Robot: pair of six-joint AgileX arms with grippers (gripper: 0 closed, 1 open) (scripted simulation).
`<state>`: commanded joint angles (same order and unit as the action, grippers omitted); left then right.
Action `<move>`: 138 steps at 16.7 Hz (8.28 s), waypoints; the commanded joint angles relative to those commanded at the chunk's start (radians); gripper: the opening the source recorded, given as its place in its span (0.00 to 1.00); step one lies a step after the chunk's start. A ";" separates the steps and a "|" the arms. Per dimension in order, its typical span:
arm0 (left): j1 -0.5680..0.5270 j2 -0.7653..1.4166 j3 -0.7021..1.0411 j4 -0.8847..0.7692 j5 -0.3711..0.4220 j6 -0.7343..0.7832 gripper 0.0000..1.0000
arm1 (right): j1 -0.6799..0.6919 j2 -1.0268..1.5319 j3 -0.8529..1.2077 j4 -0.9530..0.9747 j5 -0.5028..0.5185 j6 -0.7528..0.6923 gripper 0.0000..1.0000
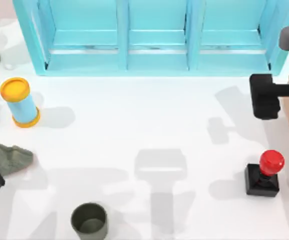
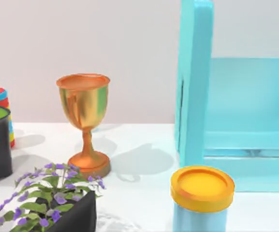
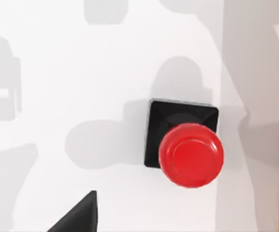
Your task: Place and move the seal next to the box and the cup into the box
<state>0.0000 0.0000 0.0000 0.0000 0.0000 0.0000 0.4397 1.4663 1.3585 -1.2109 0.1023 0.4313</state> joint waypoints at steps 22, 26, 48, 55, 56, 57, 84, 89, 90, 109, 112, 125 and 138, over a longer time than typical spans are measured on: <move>0.000 0.000 0.000 0.000 0.000 0.000 1.00 | 0.669 0.761 0.664 -0.153 -0.099 0.699 1.00; 0.000 0.000 0.000 0.000 0.000 0.000 1.00 | 0.669 0.770 0.594 -0.078 -0.100 0.697 1.00; 0.000 0.000 0.000 0.000 0.000 0.000 1.00 | 0.674 0.803 0.415 0.137 -0.100 0.703 0.10; 0.000 0.000 0.000 0.000 0.000 0.000 1.00 | 0.674 0.803 0.415 0.137 -0.100 0.703 0.00; 0.000 0.000 0.000 0.000 0.000 0.000 1.00 | 0.674 0.803 0.415 0.137 -0.100 0.703 0.00; 0.000 0.000 0.000 0.000 0.000 0.000 1.00 | 0.674 0.803 0.415 0.137 -0.100 0.703 0.00; 0.000 0.000 0.000 0.000 0.000 0.000 1.00 | 0.363 0.364 0.155 -0.067 -0.096 0.427 0.00; 0.000 0.000 0.000 0.000 0.000 0.000 1.00 | 0.022 0.281 0.061 -0.043 -0.087 0.102 0.00; 0.000 0.000 0.000 0.000 0.000 0.000 1.00 | -0.030 0.263 0.040 -0.037 -0.085 0.035 0.00; 0.000 0.000 0.000 0.000 0.000 0.000 1.00 | -0.950 -0.052 -0.303 0.067 -0.060 -0.936 0.00; 0.000 0.000 0.000 0.000 0.000 0.000 1.00 | -0.946 -0.048 -0.301 0.065 -0.060 -0.934 0.00; 0.000 0.000 0.000 0.000 0.000 0.000 1.00 | -0.906 -0.009 -0.477 0.313 -0.011 -0.911 0.00; 0.000 0.000 0.000 0.000 0.000 0.000 1.00 | -0.923 0.010 -0.514 0.339 -0.058 -0.907 0.45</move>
<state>0.0000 0.0000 0.0000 0.0000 0.0000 0.0000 -0.4828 1.4766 0.8440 -0.8715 0.0441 -0.4762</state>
